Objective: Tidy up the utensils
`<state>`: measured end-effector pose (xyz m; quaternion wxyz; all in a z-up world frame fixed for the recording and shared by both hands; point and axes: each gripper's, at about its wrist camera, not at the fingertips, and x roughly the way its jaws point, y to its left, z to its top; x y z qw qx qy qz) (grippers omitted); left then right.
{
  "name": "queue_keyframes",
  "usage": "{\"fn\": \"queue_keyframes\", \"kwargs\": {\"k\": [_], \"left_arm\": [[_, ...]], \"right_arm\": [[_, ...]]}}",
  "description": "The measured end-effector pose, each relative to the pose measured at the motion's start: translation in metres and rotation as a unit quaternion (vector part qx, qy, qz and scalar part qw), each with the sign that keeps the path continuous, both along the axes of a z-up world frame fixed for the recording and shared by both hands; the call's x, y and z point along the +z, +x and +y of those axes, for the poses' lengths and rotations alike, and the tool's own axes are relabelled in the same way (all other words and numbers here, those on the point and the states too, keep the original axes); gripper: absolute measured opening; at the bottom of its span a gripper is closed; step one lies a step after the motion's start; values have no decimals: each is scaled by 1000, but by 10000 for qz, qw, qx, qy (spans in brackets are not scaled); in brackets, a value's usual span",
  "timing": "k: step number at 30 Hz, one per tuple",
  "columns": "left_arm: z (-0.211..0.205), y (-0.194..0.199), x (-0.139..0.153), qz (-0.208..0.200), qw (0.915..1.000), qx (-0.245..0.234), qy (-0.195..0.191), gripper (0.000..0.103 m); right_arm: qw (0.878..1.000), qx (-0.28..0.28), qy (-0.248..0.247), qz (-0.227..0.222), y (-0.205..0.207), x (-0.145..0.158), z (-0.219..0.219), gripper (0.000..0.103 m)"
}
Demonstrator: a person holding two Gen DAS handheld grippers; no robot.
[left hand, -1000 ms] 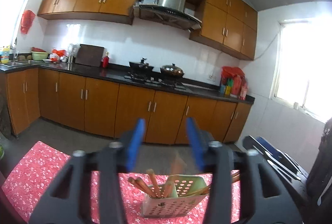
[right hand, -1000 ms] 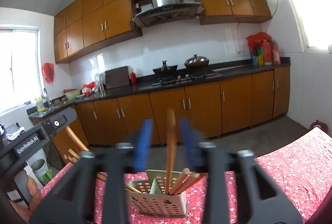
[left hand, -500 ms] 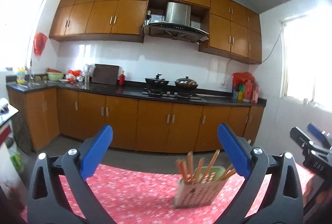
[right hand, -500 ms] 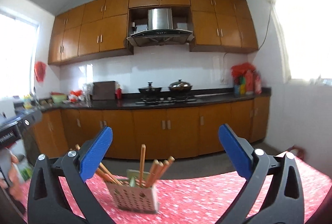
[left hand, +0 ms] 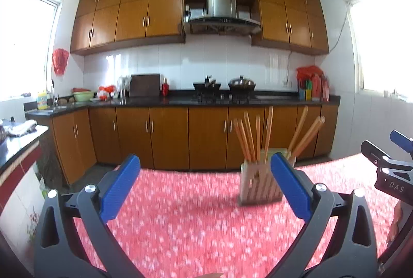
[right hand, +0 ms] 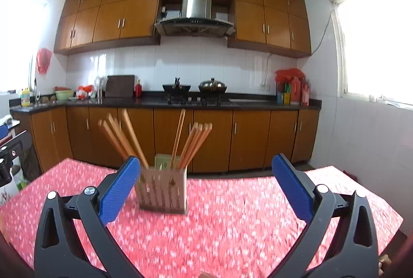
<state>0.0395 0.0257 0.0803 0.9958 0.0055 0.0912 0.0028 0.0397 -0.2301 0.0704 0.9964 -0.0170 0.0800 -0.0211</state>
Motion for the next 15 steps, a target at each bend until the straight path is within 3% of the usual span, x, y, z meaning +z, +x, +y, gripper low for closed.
{"fn": "queue_keyframes", "kwargs": {"k": [8,15], "left_arm": [[-4,-13,-49,484,9987,-156,-80,99],[-6,-16,-69,697,9973,-160,-166,99]], "right_arm": [[9985,127,174,506,-17,-43,-5,101],[9961,94,389,789,-26,-65,-11,101]]}}
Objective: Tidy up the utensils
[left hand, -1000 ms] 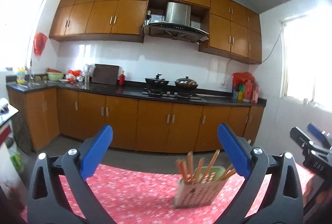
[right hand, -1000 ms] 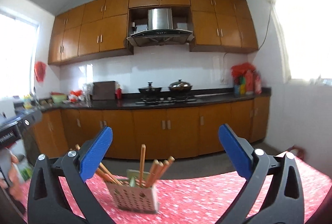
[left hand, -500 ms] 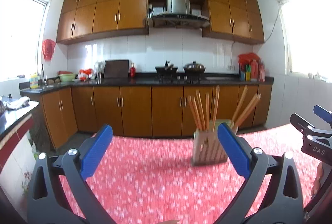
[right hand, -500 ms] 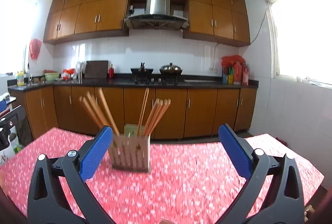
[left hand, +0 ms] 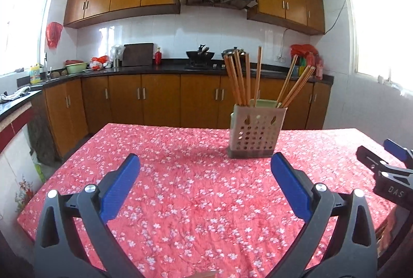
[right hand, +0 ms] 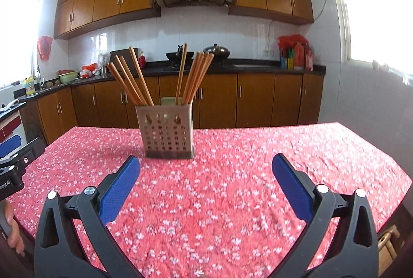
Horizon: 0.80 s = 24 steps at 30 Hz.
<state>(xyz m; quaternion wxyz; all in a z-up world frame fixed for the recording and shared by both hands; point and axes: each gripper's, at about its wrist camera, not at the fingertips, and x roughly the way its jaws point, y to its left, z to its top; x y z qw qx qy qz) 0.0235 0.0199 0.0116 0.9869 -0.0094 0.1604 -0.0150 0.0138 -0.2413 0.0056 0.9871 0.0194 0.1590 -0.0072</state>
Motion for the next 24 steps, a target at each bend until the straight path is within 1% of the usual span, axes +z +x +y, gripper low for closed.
{"fn": "queue_keyframes", "kwargs": {"k": [7,17,24], "left_arm": [[-8,-1,-7,23,9996,113,240,99],[-9,-1,-13,121,9995,123,263,99],[-11,0,-15,156,9996,94,209,99]], "right_arm": [[10000,20,-25,65,-6,-8,2,101],[9999,46,-19,156,-6,-15,5,101],[9998,52,40,176,-5,-15,5,101]]}}
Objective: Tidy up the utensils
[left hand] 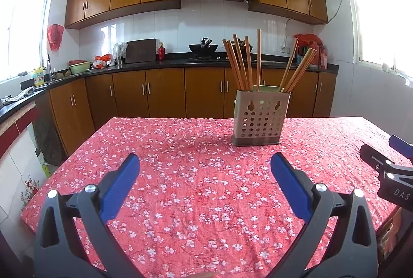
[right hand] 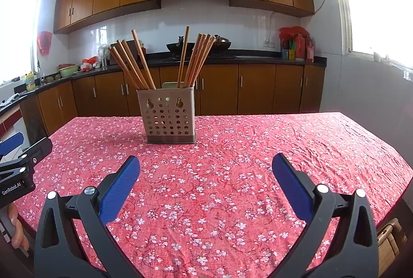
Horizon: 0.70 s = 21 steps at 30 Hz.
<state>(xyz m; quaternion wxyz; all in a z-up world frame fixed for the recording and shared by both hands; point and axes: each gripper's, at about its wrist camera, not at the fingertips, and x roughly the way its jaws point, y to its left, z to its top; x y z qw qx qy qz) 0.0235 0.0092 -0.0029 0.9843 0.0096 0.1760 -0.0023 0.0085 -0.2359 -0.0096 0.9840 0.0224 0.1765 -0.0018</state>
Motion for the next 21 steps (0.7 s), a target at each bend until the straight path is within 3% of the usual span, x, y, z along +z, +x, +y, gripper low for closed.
{"fn": "queue_keyframes", "kwargs": {"k": [21], "left_arm": [[-5,0,-2,55,10000,-20,-46,99]], "right_arm": [[9999,-12,97,57,2,0,-6,101]]}}
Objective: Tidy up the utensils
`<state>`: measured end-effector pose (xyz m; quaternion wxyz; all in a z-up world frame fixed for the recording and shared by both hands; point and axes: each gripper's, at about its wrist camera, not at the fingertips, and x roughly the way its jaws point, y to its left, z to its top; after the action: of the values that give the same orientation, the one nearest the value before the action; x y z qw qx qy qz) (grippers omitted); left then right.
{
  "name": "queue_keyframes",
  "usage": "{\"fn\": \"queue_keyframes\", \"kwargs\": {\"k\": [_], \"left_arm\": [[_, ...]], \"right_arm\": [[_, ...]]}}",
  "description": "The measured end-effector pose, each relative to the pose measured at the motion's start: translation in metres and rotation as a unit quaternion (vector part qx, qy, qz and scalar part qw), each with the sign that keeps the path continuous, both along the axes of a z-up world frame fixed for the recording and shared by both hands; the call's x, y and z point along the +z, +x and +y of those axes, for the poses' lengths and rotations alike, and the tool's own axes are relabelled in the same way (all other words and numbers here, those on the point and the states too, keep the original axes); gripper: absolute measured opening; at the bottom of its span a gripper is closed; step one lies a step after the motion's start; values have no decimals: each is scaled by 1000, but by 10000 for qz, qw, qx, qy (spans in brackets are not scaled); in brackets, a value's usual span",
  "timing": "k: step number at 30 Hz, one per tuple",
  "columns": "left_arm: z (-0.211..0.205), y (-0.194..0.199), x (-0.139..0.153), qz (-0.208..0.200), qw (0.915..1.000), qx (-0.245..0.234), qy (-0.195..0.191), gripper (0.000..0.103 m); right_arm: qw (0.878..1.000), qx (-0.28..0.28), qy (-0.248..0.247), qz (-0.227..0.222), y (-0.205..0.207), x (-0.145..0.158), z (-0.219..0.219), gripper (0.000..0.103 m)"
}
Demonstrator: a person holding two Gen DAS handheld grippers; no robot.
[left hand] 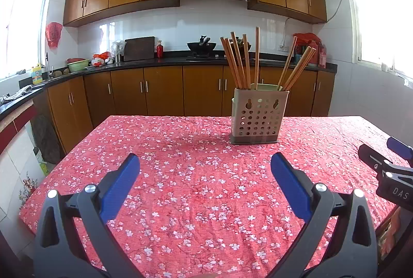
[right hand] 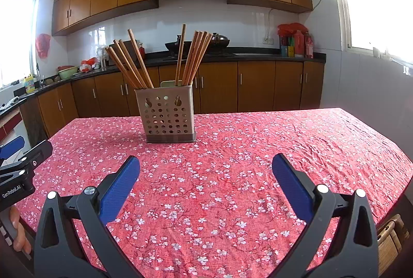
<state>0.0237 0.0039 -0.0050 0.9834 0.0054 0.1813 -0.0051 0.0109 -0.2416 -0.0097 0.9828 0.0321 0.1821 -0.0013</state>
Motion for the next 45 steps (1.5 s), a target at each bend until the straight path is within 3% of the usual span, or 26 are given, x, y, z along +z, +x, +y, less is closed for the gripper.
{"fn": "queue_keyframes", "kwargs": {"k": [45], "left_arm": [[3,5,-3,58,10000,-40,-23,99]], "right_arm": [[10000,13,3,46,2,-4,-1,101]]}}
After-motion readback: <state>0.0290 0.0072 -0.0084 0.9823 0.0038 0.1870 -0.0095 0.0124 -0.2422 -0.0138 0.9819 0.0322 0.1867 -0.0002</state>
